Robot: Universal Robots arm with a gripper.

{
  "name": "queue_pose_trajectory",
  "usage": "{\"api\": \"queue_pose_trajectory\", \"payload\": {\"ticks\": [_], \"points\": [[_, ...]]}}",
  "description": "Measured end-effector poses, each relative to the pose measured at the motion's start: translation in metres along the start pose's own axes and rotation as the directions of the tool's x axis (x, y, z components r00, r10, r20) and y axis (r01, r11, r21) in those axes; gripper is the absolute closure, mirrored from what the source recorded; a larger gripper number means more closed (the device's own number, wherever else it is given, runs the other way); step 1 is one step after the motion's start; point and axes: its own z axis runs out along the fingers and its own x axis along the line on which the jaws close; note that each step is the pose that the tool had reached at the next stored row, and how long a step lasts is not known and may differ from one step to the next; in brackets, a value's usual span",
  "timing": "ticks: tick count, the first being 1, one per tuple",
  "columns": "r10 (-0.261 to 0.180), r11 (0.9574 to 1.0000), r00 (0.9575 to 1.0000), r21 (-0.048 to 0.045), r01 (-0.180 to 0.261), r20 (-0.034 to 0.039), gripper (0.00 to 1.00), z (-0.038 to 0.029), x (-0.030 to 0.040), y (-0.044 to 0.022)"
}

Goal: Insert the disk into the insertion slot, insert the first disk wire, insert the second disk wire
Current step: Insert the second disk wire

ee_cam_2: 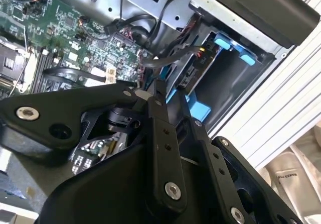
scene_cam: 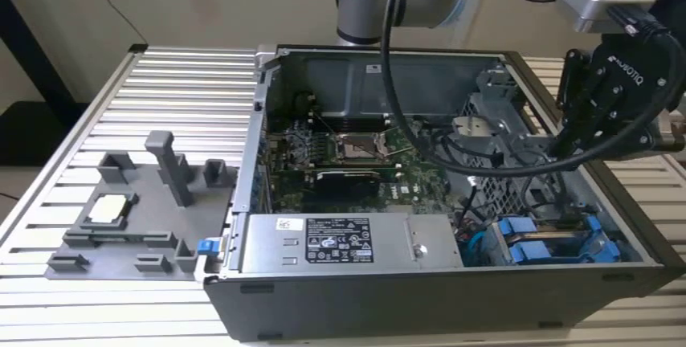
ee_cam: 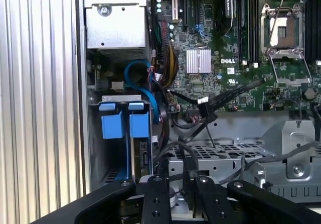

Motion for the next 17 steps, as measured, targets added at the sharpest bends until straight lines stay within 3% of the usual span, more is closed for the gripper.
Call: {"api": "queue_pose_trajectory", "payload": {"ticks": [7, 12, 17], "points": [[0.004, 1.0, 1.0, 0.0003, -0.004, 0.0002, 0.73, 0.0021, -0.0082, 0.0184], [0.004, 1.0, 1.0, 0.0029, -0.004, -0.0004, 0.73, 0.0051, -0.0212, 0.0301], [0.005, 0.9999, 0.9998, 0.0139, -0.004, -0.0213, 0.73, 0.0099, -0.0419, 0.0343]]}}
